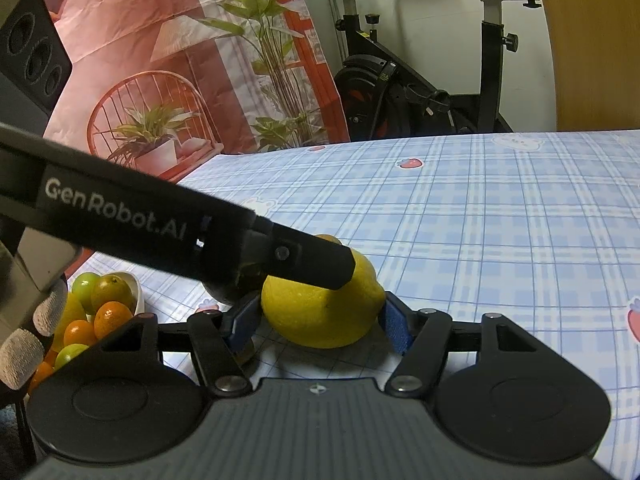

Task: Organize fruits
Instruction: 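Clamp the yellow lemon between both grippers and lift it, then carry the lemon onto the cream plate and open both grippers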

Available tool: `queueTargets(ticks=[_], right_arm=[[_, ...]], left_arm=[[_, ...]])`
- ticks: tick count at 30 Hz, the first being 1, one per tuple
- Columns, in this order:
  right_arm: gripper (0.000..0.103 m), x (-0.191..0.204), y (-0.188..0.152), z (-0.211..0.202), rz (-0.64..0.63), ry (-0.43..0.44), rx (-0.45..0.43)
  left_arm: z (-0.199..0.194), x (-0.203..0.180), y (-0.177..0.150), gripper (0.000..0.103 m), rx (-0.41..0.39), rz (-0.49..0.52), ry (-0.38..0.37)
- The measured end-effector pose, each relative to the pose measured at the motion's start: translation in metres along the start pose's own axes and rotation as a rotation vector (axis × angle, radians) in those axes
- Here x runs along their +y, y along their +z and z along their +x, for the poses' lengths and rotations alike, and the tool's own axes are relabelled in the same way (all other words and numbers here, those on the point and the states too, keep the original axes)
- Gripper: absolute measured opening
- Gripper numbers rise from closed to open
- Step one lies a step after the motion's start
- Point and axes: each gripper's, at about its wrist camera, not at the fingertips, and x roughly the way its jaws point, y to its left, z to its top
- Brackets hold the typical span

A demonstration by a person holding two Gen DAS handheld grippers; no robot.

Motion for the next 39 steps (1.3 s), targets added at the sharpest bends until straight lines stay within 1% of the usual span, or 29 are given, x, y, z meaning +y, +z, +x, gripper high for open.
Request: queueTargets(ticks=[7, 12, 17, 23, 26, 28, 31, 35, 39], right_arm=[[0.065, 0.003, -0.002, -0.004, -0.004, -0.003, -0.004], [0.065, 0.006, -0.007, -0.012, -0.001, -0.012, -0.021], [0.065, 0.011, -0.012, -0.019, -0.022, -0.024, -0.027], [0.065, 0.013, -0.017, -0.026, -0.031, -0.031, -0.028], [0.065, 0.017, -0.021, -0.035, -0.035, -0.042, -0.056], [0.064, 0.018, -0.022, -0.042, -0.022, -0.035, -0.072], [0.064, 0.023, -0.023, -0.051, -0.037, -0.025, -0.078], [0.064, 0.037, -0.021, -0.058, -0.080, -0.022, -0.083], [0.064, 0.051, -0.020, -0.061, -0.106, -0.009, -0.077]], left_arm=[[-0.003, -0.007, -0.008, 0.057, 0.013, 0.039, 0.019], [-0.005, -0.011, -0.019, 0.063, 0.032, 0.052, 0.017], [-0.004, -0.006, -0.031, 0.065, 0.030, -0.006, -0.016], [-0.008, -0.009, -0.039, 0.065, 0.007, -0.025, -0.029], [-0.014, -0.011, -0.046, 0.065, -0.007, -0.049, -0.051], [-0.020, -0.015, -0.051, 0.065, -0.025, -0.068, -0.045], [-0.031, -0.019, -0.061, 0.065, -0.056, -0.103, -0.040], [-0.044, -0.010, -0.072, 0.065, -0.077, -0.171, -0.063], [-0.057, -0.006, -0.077, 0.065, -0.092, -0.180, -0.061]])
